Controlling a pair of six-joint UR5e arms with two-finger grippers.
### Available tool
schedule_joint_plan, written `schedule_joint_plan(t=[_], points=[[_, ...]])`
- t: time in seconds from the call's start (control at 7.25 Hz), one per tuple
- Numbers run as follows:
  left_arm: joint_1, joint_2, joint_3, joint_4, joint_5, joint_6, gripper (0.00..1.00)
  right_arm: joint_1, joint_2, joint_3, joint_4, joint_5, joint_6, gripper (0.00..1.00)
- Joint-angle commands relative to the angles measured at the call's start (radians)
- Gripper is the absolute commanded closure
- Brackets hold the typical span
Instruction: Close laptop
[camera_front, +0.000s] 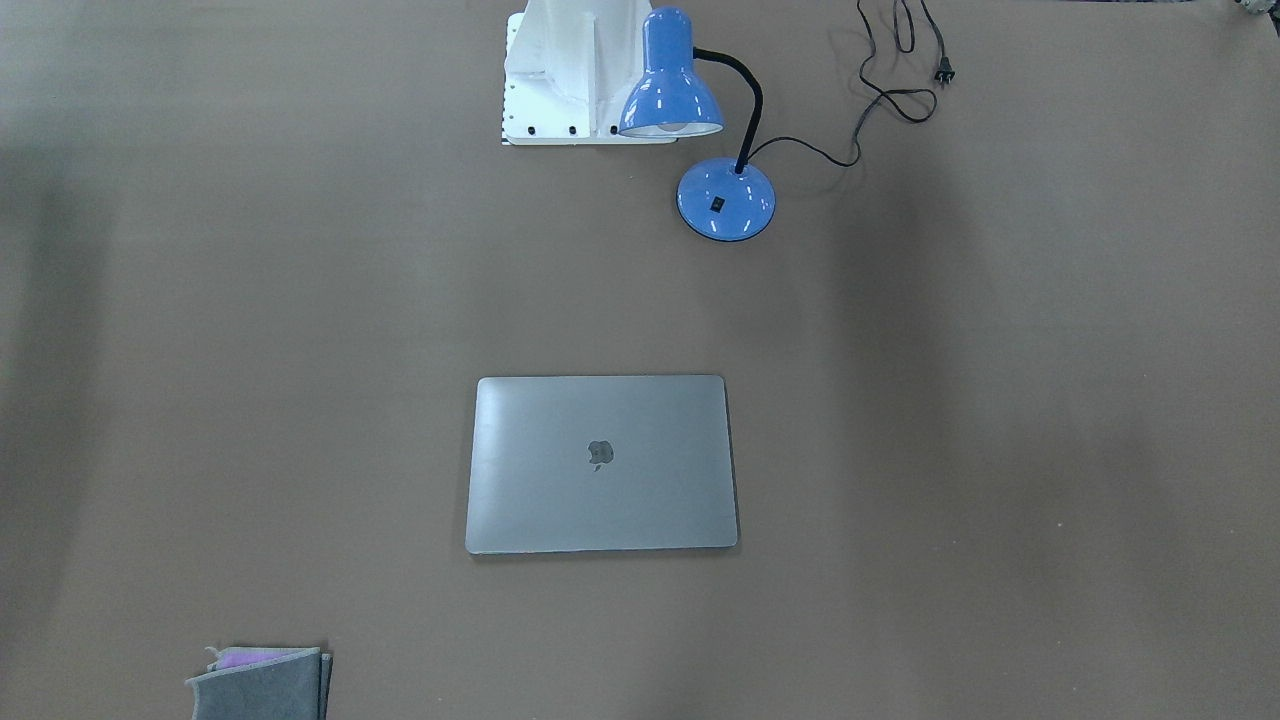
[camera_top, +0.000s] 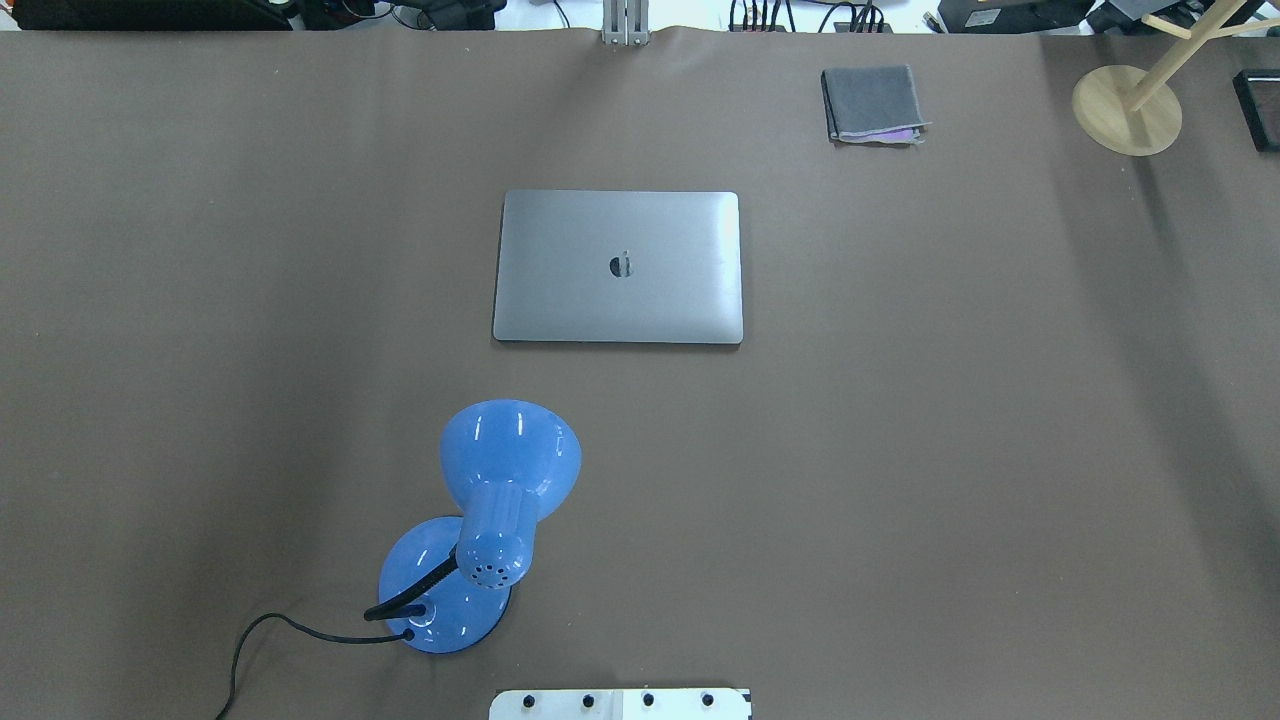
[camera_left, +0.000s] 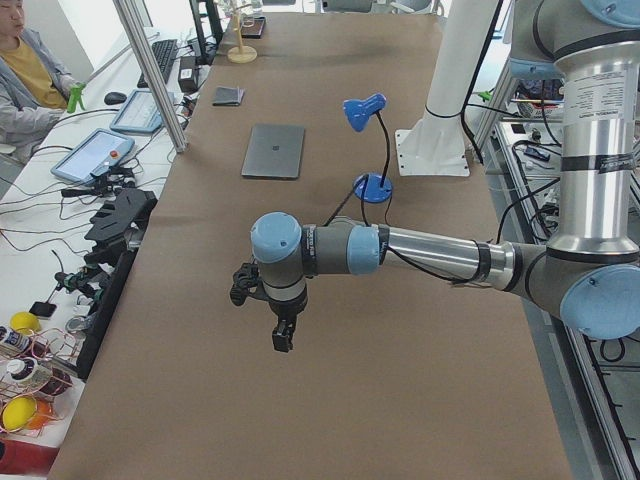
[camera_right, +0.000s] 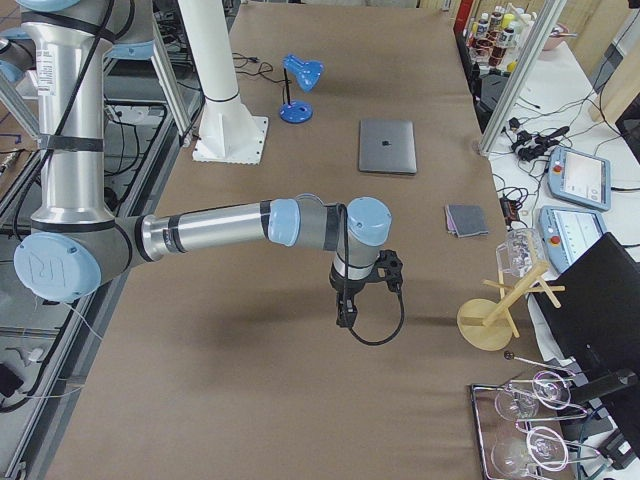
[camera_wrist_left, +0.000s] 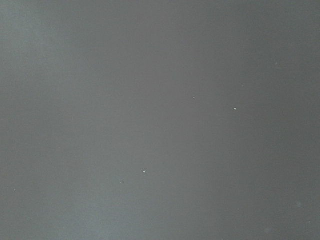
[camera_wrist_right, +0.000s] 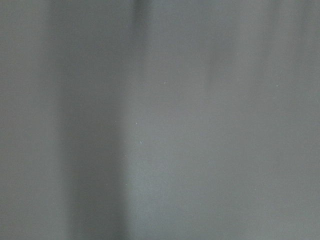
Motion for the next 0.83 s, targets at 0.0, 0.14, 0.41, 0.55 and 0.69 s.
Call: schedule_joint_plan(t=[0.0,0.14,0.41,0.55,0.69], points=[[0.000,0.003,-0.005,-0.001,-0.002,-0.003,0.02,-0.001,-0.004,-0.003,0.000,0.012,0.000,0.00],[-0.002,0.003,-0.005,0.002,-0.007,-0.003,0.02,-0.001,-0.007,-0.003,0.000,0.012,-0.003,0.00],[0.000,0.004,-0.005,-0.002,-0.029,-0.003,0.02,-0.001,-0.022,-0.003,0.002,0.001,-0.005,0.00],[0.000,0.002,-0.008,-0.006,-0.029,-0.003,0.02,-0.001,-0.030,-0.003,0.003,0.001,-0.006,0.00],[0.000,0.003,-0.004,-0.007,-0.027,-0.003,0.02,-0.001,-0.031,-0.002,0.003,0.001,-0.006,0.00]])
